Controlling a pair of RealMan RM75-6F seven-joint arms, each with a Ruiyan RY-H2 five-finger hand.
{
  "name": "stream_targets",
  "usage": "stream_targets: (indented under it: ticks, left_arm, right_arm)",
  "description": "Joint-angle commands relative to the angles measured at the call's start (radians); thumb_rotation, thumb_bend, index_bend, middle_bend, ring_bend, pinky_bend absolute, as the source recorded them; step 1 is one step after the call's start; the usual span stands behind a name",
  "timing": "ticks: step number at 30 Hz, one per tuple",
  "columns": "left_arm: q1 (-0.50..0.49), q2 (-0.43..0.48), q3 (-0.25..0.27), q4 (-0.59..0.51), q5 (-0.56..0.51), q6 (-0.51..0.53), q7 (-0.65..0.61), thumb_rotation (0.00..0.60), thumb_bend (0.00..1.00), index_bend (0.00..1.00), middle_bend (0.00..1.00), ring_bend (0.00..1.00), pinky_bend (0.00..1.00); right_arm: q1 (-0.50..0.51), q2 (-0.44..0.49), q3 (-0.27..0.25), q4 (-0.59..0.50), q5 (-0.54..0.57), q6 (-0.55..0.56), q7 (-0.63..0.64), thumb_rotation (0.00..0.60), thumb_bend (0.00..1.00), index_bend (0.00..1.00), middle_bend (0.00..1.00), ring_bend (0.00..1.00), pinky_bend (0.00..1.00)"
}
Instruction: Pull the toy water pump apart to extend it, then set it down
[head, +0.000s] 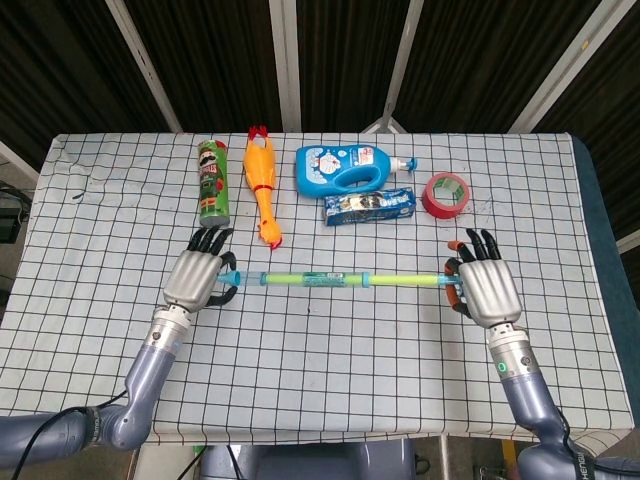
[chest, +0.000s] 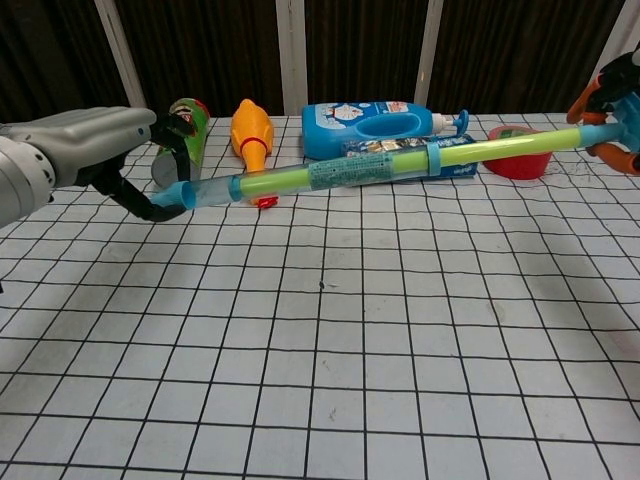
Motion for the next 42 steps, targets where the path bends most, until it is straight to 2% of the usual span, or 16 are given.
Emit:
stream_targets:
  ticks: [1, 17, 42]
  left_arm:
    - [0.013, 0.025, 0.002, -0.017, 0.003, 0.006, -0.013, 0.6, 0.51, 0.59, 0.06, 0.0, 0.02]
    - [0.063, 0.154, 0.012, -0.09, 0.022, 0.012, -0.071, 0.6, 0.51, 0.59, 0.07, 0.0, 0.02]
    - [0.092, 0.231, 0.026, -0.128, 0.041, 0.019, -0.08, 0.6, 0.51, 0.6, 0.07, 0.0, 0.02]
  right_arm:
    - [-0.006, 0.008, -0.002, 0.0, -0.004, 0.004, 0.006, 0.6, 0.57, 0.75, 0.26, 0.0, 0.0]
    - [-0.037, 0.031, -0.022, -0.021, -0.018, 0.027, -0.008, 0.6, 0.57, 0.75, 0.26, 0.0, 0.0]
    - [-0.058, 0.035, -0.022, 0.023, 0.013, 0.017, 0.012, 0.6, 0.57, 0.75, 0.26, 0.0, 0.0]
